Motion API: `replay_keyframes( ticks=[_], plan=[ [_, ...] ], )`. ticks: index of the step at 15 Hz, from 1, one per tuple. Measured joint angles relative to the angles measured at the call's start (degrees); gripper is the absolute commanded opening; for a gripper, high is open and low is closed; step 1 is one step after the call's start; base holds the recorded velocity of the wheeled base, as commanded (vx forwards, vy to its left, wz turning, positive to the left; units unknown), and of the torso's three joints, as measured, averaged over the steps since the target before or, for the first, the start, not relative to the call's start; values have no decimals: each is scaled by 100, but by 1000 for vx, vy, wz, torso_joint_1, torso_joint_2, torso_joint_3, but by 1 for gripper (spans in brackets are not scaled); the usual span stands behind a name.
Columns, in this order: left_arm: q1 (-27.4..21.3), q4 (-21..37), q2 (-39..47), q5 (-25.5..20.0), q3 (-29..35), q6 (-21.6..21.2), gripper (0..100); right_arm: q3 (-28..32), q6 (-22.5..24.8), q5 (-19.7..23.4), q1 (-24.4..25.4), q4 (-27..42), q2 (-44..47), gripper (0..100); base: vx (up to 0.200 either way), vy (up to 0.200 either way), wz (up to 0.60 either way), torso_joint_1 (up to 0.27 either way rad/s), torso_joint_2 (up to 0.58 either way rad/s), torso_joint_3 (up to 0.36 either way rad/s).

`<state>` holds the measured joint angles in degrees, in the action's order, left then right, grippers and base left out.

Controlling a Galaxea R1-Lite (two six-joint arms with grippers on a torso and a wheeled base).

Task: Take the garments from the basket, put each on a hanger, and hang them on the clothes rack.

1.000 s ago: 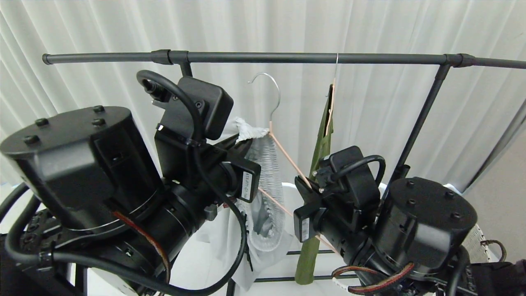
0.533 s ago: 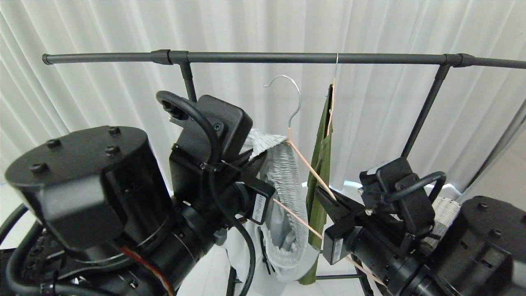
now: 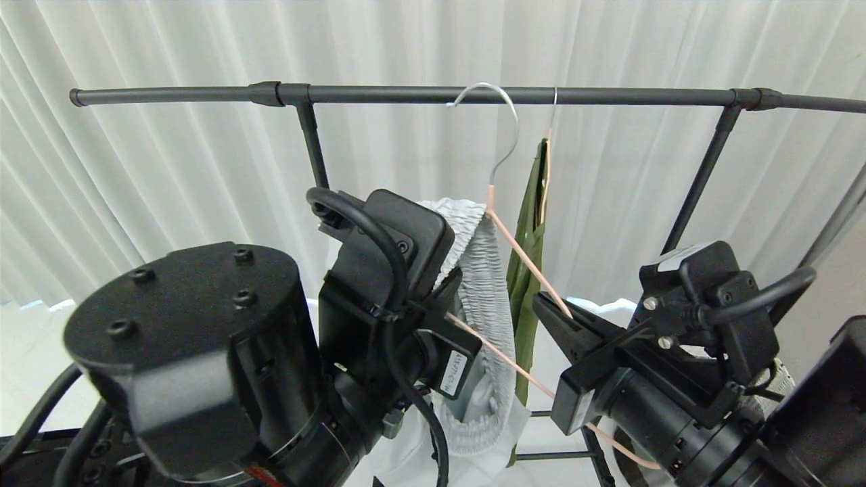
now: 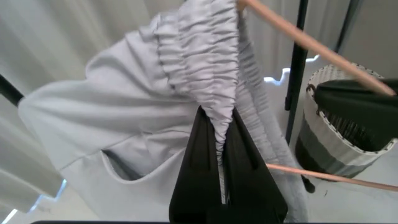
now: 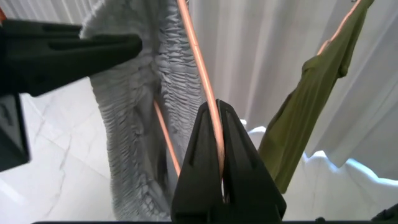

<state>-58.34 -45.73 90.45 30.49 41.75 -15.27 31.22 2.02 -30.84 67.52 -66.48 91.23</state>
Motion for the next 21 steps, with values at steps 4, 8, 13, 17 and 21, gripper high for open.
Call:
replay_keyframes(
  ticks=[4,8,13,17,21],
  plan=[
    [0,-9,11,0,-2,17,100,72,7,2,144,-79,-28,0,0,0,0,0,0,0],
    [5,-45,0,18,-55,23,100,161,49,6,161,-116,-46,0,0,0,0,0,0,0],
    [7,-26,-603,-17,-553,-177,100,-405,66,9,66,-124,-413,0,0,0,0,0,0,0],
    [647,27,-1292,-662,-813,-703,100,-824,82,13,45,-127,-752,0,0,0,0,0,0,0],
    [1954,588,-1664,-3163,-800,-869,100,-917,130,30,39,-127,-837,0,0,0,0,0,0,0]
  ],
)
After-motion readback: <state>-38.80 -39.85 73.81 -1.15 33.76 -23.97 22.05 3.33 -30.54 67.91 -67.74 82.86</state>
